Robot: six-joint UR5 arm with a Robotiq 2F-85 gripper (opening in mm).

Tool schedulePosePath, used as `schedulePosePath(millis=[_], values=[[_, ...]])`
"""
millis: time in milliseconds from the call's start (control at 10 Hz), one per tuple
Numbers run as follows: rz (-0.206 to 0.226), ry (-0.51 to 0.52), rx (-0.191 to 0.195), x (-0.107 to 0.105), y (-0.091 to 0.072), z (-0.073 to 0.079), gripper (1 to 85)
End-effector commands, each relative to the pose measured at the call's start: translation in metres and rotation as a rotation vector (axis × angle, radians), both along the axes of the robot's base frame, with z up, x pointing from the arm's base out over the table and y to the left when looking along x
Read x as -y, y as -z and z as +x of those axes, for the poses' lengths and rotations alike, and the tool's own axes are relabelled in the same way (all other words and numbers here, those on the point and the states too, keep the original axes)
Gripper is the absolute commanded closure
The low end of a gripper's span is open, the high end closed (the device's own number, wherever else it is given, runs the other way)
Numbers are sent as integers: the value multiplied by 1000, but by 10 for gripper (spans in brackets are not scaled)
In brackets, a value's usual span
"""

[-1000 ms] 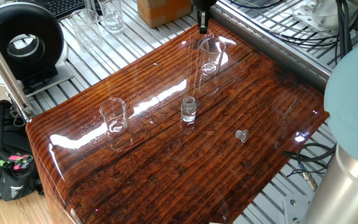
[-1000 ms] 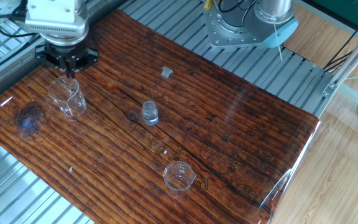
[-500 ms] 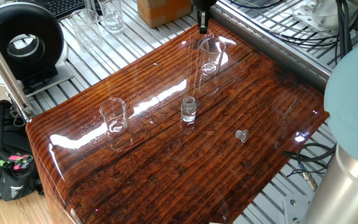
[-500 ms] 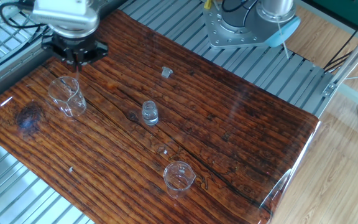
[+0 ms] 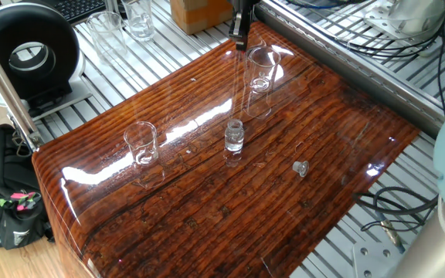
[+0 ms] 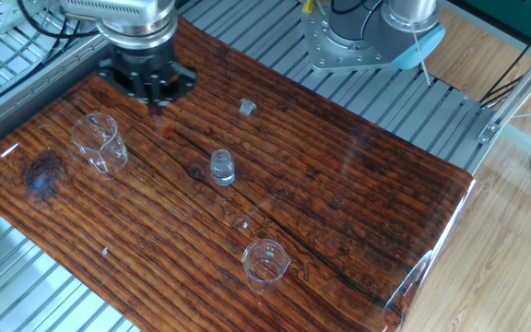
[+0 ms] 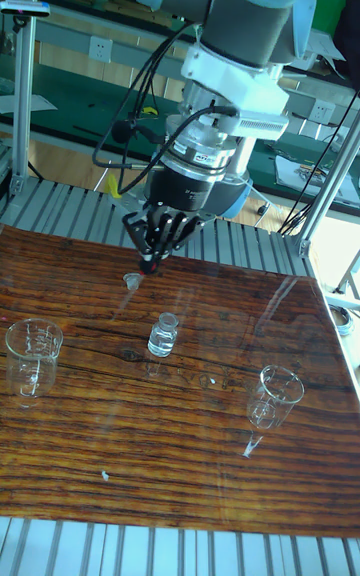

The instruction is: Transfer liquid using a dropper

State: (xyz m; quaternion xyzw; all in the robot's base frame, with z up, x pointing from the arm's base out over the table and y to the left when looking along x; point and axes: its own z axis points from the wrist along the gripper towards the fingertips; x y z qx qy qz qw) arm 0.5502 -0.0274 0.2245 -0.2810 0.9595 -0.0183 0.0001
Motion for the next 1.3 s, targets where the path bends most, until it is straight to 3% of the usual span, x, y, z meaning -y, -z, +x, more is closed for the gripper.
schedulePosePath(millis=[0,100,200,300,400,600,900,1200], values=[[160,97,-68,-40,-8,-28,840],[182,102,-82,-45,-11,-34,840],[190,89,-59,-40,-12,-34,840],[232,94,-50,-44,-12,-37,840],[244,97,-48,-43,-10,-38,840],[221,118,-53,-32,4,-38,840],[294,144,-52,-51,4,-31,840],[276,150,-55,-55,15,-25,840]])
